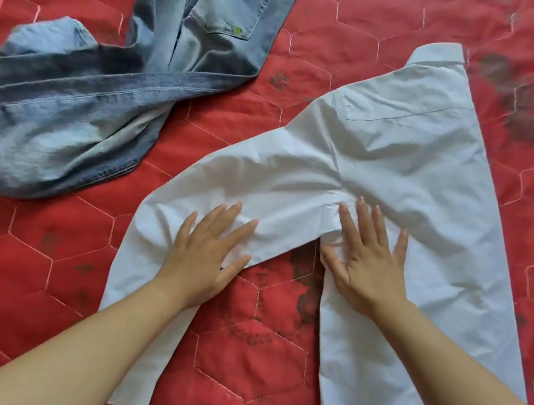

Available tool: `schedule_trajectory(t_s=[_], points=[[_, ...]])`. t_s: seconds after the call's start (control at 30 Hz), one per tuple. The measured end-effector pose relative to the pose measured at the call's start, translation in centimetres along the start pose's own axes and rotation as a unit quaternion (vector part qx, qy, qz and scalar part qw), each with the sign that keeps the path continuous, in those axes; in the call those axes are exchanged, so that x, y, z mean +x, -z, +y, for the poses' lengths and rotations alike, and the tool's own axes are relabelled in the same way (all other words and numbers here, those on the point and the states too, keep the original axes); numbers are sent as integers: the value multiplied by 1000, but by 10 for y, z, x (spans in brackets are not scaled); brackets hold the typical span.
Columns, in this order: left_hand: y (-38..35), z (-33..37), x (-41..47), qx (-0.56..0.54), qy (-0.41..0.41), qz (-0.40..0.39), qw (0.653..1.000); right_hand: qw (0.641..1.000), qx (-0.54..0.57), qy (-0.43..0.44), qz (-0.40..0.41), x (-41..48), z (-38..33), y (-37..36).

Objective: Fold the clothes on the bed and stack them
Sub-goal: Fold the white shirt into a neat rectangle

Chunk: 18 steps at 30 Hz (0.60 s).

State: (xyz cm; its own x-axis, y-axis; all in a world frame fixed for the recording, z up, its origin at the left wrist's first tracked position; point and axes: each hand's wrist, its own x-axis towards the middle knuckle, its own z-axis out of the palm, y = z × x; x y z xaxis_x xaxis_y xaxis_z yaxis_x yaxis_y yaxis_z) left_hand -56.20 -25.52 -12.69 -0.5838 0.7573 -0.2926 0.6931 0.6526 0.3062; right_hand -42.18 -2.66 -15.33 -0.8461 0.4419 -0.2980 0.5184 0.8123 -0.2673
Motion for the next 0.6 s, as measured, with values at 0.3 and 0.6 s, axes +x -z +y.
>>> schedule_trajectory(t_s=[0.3,0.6], points=[[16,-46,-39,-147,373,147,904,981,155,5,114,-45,-59,-2],[32,-47,-75,-196,327,159,911,981,143,-90,91,-103,-42,-13]])
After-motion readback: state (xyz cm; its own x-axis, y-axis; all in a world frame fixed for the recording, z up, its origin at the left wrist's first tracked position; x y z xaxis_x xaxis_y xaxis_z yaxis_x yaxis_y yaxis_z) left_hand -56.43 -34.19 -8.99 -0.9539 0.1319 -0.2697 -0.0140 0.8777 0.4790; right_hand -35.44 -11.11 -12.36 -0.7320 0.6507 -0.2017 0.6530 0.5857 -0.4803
